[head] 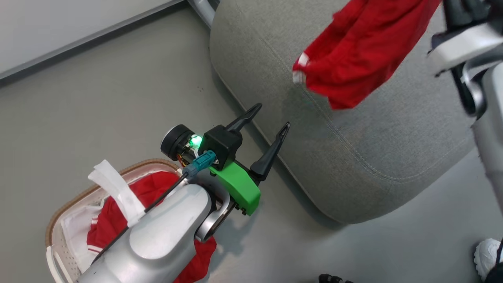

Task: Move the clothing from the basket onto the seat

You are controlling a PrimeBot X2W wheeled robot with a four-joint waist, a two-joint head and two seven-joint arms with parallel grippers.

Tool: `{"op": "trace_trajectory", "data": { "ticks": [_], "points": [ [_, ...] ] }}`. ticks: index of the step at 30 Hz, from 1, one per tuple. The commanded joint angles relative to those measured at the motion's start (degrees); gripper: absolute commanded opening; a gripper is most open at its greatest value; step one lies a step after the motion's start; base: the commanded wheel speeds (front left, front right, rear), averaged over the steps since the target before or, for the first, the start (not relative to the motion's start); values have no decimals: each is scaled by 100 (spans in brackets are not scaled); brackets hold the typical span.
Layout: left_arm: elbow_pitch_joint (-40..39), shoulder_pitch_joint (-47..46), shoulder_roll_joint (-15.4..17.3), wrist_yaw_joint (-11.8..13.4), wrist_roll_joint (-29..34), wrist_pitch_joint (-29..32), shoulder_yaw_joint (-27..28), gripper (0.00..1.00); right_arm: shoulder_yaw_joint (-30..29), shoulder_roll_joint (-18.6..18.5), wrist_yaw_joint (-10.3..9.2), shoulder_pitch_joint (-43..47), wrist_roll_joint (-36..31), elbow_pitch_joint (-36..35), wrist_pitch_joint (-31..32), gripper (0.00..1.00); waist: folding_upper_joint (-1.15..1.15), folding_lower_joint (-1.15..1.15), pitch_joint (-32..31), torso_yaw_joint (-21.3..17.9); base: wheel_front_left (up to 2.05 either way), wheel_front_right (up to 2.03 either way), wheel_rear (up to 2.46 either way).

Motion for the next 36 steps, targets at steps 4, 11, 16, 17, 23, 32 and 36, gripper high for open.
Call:
{"op": "trace_trajectory", "data": {
  "ticks": [4, 11, 16, 17, 23, 32, 36],
  "points": [
    [-368, -179, 178, 123, 158, 180, -35, 100, -29, -527, -8, -1009, 225, 207, 271, 0, 0, -1, 665, 562, 0, 0, 0],
    [-1005, -401, 403, 332, 446, 466, -95, 100, -287, -1287, -8, -2045, 185, 759, 676, 0, 0, -1, 1362, 1024, 0, 0, 0],
    [-1474, -512, 550, 464, 598, 678, -136, 100, -799, -1587, -8, -2356, -2, 1328, 603, 0, 0, -1, 1776, 1270, 0, 0, 0],
    [-1553, -523, 578, 491, 625, 716, -137, 100, -906, -1605, -8, -2375, -47, 1418, 561, 0, 0, -1, 1845, 1300, 0, 0, 0],
    [-1985, -582, 771, 633, 792, 976, -185, 100, -1614, -1313, -8, -2287, -509, 2066, 74, 0, 0, -1, 2169, 1386, 0, 0, 0],
    [-2291, -632, 903, 693, 834, 1171, -236, 100, -2101, -426, -8, -1965, -1367, 2847, -247, 20, 0, -1, 2312, 1377, 0, 0, 0],
    [-2275, -623, 914, 690, 768, 1158, -226, 100, -2056, -194, -8, -1867, -1462, 3215, -274, 100, 0, -1, 2296, 1350, 0, 0, 0]
  ]
}}
